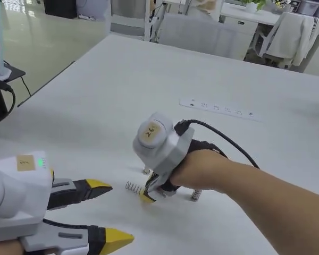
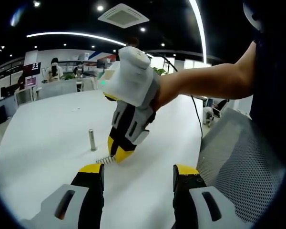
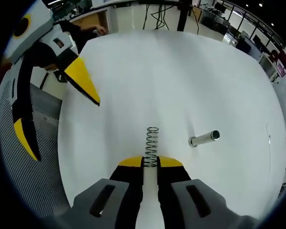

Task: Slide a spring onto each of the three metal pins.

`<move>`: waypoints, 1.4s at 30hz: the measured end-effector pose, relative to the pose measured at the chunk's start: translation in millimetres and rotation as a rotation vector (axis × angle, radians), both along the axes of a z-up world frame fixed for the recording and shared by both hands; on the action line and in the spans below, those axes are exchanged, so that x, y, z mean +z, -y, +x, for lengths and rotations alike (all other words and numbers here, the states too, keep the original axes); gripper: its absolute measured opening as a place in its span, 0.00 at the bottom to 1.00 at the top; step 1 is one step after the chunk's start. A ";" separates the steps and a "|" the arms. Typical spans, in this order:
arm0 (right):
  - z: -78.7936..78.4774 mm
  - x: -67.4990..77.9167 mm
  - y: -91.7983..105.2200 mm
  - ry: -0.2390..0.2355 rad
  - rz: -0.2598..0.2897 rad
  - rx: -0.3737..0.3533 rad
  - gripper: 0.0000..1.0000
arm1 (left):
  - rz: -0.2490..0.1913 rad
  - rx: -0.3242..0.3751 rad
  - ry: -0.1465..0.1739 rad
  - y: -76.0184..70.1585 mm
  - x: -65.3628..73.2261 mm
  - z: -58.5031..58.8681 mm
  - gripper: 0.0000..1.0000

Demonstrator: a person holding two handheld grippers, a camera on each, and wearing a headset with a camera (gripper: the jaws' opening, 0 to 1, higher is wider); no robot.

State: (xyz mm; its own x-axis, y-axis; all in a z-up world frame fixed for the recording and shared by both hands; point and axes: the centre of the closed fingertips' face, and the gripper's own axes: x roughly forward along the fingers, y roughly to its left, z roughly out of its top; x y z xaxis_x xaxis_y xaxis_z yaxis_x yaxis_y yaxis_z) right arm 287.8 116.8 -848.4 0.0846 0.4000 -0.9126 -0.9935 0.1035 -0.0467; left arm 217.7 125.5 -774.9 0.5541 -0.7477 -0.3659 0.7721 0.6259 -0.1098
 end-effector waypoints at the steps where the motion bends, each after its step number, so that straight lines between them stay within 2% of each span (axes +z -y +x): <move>1: -1.3 1.0 1.0 0.000 0.001 0.002 0.08 | -0.001 -0.001 0.000 0.6 0.1 0.1 0.53; 16: -33.7 20.4 28.8 -0.046 -0.008 0.058 0.08 | -0.004 -0.039 -0.005 10.5 -1.9 -0.3 0.51; 27: -60.5 28.0 53.8 -0.097 -0.002 0.073 0.08 | 0.002 -0.091 -0.013 25.8 -4.3 -0.1 0.49; 34: -72.7 37.8 66.9 -0.100 -0.003 0.097 0.08 | 0.005 -0.140 -0.013 36.4 -4.4 -1.8 0.44; 42: -85.7 47.4 74.3 -0.107 -0.008 0.143 0.08 | -0.014 -0.199 -0.010 48.5 -1.3 -6.3 0.35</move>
State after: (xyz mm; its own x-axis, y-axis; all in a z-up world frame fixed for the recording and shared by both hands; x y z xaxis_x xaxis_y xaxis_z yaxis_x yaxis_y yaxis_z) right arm 202.1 42.5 -801.0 -0.0705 0.3937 -0.9165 -0.9974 -0.0389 0.0600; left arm 211.5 77.0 -776.2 0.3914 -0.8471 -0.3594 0.8791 0.4597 -0.1262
